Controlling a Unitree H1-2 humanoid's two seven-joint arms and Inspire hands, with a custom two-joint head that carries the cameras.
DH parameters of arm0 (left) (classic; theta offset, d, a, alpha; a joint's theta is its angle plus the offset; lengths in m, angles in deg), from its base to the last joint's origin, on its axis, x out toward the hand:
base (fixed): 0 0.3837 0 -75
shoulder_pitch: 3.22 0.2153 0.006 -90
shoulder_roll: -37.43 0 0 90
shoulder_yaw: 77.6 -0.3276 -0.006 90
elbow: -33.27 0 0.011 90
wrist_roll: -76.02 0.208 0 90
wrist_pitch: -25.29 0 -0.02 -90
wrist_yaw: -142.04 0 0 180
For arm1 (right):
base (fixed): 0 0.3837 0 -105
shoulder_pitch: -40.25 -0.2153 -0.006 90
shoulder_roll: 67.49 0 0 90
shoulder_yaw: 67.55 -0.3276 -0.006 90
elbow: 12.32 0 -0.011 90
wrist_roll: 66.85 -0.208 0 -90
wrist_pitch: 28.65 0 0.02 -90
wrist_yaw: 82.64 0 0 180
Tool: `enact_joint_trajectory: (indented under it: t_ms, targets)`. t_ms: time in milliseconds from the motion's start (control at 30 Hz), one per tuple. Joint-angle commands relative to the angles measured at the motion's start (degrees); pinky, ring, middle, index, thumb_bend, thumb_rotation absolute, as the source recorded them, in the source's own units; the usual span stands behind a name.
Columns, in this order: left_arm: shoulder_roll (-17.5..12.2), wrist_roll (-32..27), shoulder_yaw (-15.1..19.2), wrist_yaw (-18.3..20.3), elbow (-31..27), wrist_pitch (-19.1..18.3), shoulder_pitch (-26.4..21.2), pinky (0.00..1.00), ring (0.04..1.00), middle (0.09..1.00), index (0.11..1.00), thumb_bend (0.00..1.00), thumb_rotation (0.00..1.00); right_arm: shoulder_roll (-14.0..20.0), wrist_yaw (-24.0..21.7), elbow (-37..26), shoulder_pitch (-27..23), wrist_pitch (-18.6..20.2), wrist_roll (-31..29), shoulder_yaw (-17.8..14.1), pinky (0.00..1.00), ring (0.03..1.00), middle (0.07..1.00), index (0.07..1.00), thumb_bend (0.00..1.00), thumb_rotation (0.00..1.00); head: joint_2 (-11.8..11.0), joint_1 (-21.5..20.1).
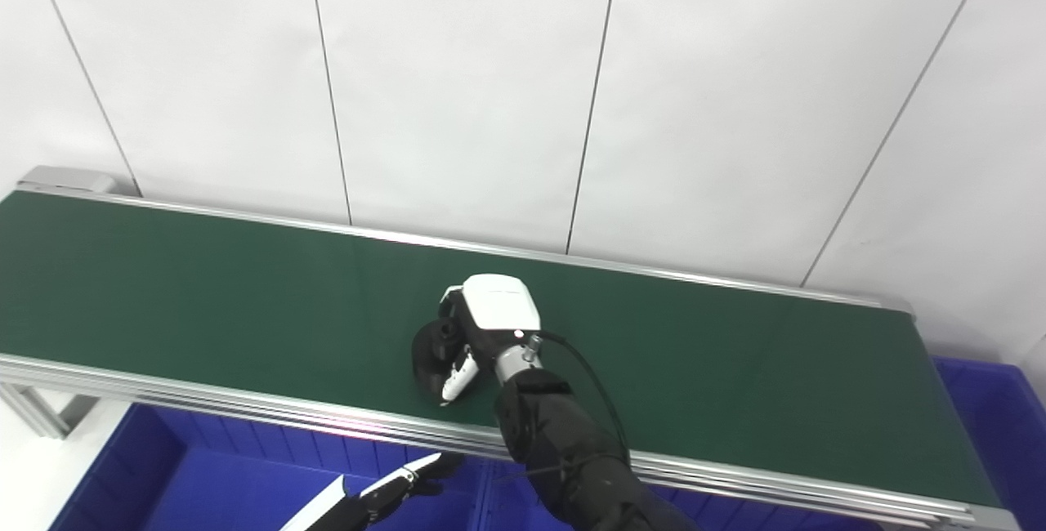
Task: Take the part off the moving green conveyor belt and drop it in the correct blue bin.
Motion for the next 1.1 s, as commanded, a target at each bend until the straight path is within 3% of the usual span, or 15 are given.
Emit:
enact_joint_trajectory:
  t_ms: [0, 167, 333, 633, 867, 1067]
  targets:
    - [-0.6, -0.9, 0.5, -0.6, -0.3, 2.1, -0.7, 0.88, 0.934, 0.95, 0.928, 0.51, 0.63, -2.9, -3.3, -0.7, 2.8, -3.3, 0.0, 0.4, 0.38, 0.418, 0.524, 0.503, 0.52, 0.0, 0.0, -0.1]
    - [-0.6, -1.4, 0.3, -0.3, 1.6, 2.2, -2.3, 0.88, 0.937, 0.951, 0.929, 0.5, 0.62, -0.5, -7.1, -6.5, 1.7, -2.8, -1.1, -0.5, 0.38, 0.422, 0.515, 0.505, 0.52, 0.0, -0.6, -1.9]
    - [-0.7, -1.6, 0.0, 0.1, 3.5, 2.1, -4.2, 0.89, 0.943, 0.955, 0.934, 0.49, 0.62, 3.5, -11.9, -17.6, 2.8, -0.1, -2.3, -2.6, 0.36, 0.42, 0.507, 0.508, 0.52, 0.0, -1.3, -3.0]
    - [-0.5, -3.0, -0.2, 1.3, 5.5, 2.1, -6.5, 0.88, 0.937, 0.958, 0.936, 0.5, 0.61, 10.9, -22.7, -46.4, 10.0, 9.2, -0.9, -7.5, 0.35, 0.416, 0.49, 0.515, 0.52, 0.0, -1.8, -4.9]
    - [0.1, -4.1, 0.0, 2.9, 6.6, 2.2, -7.6, 0.88, 0.933, 0.961, 0.94, 0.48, 0.61, 14.1, -26.6, -60.7, 15.2, 13.8, 0.6, -10.8, 0.28, 0.385, 0.462, 0.533, 0.52, 0.0, -1.8, -6.1]
    - [0.2, -4.4, 0.5, 3.6, 7.0, 2.1, -8.2, 0.89, 0.94, 0.966, 0.949, 0.47, 0.6, 16.4, -29.7, -69.7, 20.4, 15.2, 0.8, -13.1, 0.27, 0.378, 0.455, 0.532, 0.51, 0.0, -1.6, -6.9]
